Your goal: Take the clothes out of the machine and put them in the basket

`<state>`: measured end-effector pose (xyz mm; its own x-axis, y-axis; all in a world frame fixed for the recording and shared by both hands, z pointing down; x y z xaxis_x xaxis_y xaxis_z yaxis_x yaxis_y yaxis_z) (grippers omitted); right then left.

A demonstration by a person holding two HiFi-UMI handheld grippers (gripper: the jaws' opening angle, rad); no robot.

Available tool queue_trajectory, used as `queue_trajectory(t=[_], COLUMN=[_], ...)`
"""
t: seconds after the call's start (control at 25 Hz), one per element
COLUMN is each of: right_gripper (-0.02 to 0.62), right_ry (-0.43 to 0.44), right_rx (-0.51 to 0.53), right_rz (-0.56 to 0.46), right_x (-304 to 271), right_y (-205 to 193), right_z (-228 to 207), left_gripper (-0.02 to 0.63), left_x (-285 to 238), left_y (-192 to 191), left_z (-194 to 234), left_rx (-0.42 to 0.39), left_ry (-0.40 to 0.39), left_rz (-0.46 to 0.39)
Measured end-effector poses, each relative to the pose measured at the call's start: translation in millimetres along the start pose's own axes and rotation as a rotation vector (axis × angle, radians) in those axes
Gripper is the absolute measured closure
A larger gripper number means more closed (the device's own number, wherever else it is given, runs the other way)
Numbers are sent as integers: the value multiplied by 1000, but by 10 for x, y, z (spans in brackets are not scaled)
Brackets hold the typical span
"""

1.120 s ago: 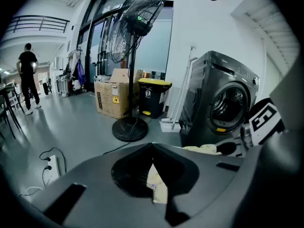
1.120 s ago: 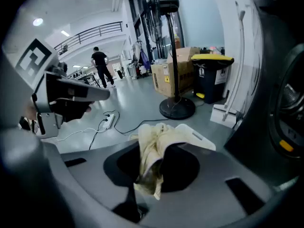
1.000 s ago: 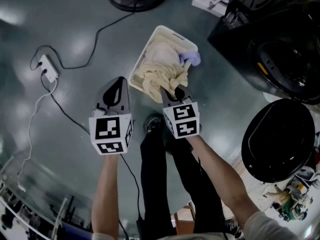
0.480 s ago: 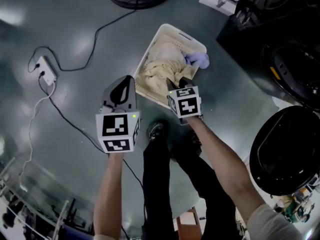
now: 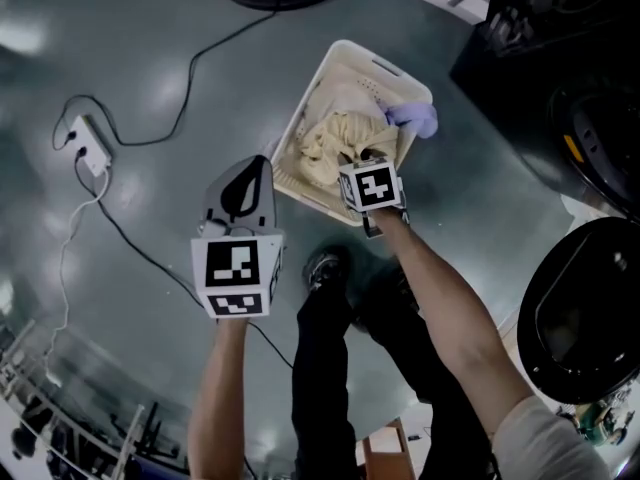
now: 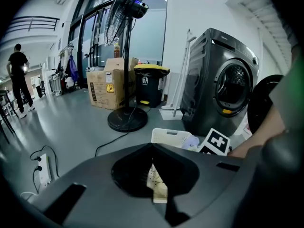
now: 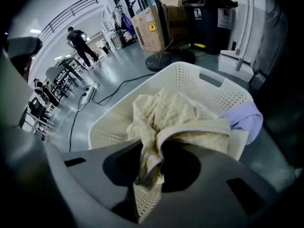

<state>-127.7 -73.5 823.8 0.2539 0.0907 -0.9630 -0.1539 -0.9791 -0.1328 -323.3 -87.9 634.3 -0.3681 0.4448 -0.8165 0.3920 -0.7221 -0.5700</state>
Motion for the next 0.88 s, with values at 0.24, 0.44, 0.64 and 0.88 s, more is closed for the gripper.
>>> queue_trajectory(t=[0.24, 0.44, 0.64, 0.88], right_gripper=[476, 300, 245, 249], right_ry=[23, 95, 85, 51], right_rx=[-25, -45, -83, -78], right_rz=[33, 10, -59, -123], right_x=[41, 329, 735, 1269], right_y=[-34, -63, -99, -305], right_z=[-2, 11, -35, -23], left_gripper=[588, 588, 588, 588], left_x=[36, 165, 269, 445], left_y=[74, 335, 579, 679], left_z=[-7, -57, -215, -473], left_rx=[-6, -19, -32, -46], left_ry=[-9, -24, -46, -69], left_rz=[5, -18, -32, -19])
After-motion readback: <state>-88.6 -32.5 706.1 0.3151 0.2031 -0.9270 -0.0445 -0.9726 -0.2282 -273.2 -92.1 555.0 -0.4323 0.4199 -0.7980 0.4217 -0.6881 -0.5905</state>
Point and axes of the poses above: the fingertips, and each gripper's own axes: x backward along the fingers, z to its left, y out of its top, the point moved 9 cm from there along x, backward along the fingers, and after that the axes turned 13 degrees about z, right-handed, at the moved point
